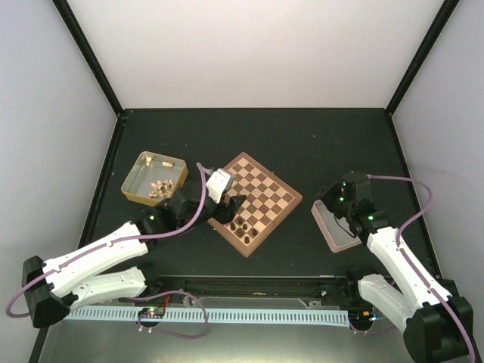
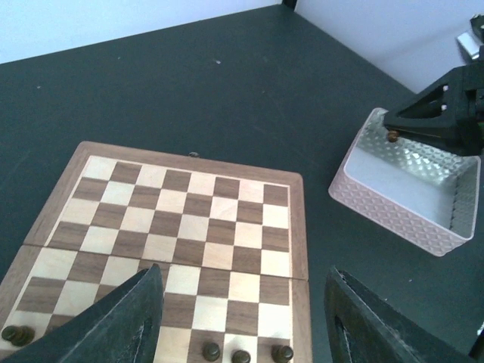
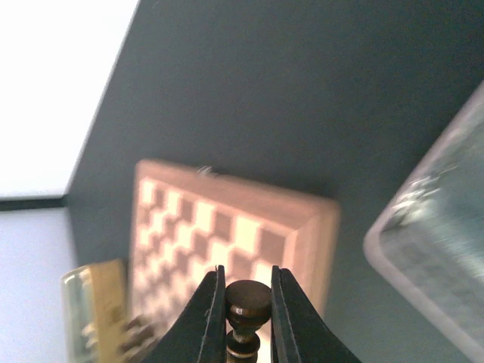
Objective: Set up the chess pieces on the board
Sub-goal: Pick up the chess piece from the storage box, then place the chess piece on the chessboard.
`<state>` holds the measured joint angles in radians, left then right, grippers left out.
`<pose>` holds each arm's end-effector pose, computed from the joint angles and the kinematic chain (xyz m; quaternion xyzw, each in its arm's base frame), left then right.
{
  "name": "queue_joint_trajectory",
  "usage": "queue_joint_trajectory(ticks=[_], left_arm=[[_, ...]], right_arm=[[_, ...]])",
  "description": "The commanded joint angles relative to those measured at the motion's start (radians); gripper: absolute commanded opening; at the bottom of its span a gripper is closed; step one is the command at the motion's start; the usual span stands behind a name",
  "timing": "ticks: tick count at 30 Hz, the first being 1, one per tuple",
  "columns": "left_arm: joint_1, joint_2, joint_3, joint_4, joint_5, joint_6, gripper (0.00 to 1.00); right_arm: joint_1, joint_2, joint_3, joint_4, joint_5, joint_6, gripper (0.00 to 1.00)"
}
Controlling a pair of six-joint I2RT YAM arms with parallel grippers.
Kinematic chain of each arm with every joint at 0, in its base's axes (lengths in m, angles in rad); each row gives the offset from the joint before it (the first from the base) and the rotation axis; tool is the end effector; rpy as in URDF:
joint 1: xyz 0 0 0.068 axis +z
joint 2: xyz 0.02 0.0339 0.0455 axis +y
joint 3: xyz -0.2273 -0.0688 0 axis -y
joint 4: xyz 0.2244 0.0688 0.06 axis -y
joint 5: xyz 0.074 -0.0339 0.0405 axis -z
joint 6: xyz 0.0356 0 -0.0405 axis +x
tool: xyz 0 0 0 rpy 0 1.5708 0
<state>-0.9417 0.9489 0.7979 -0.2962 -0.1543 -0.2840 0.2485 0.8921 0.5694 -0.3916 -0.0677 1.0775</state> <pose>0.1320 -0.1722 0.2766 0.2336 0.8118 -0.2521 0.4720 0.1854 0.0495 0.2044 0.3533 0.8378 0.2797 0.3082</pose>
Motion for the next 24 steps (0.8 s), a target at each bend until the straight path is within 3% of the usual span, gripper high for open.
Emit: queue_joint_trajectory(ticks=[1, 13, 18, 24], left_arm=[[0.006, 0.005, 0.031, 0.092, 0.080, -0.005, 0.62], [0.007, 0.084, 0.000, 0.208, 0.141, -0.151, 0.60], [0.009, 0.132, 0.010, 0.196, 0.133, -0.183, 0.40], [0.010, 0.169, 0.011, 0.160, 0.131, -0.194, 0.36]], right_arm=[[0.104, 0.020, -0.011, 0.232, -0.183, 0.218, 0.04], [0.394, 0.262, 0.062, 0.579, -0.303, 0.530, 0.04], [0.452, 0.303, 0.087, 0.591, -0.288, 0.579, 0.04], [0.454, 0.308, 0.070, 0.646, -0.294, 0.636, 0.03]])
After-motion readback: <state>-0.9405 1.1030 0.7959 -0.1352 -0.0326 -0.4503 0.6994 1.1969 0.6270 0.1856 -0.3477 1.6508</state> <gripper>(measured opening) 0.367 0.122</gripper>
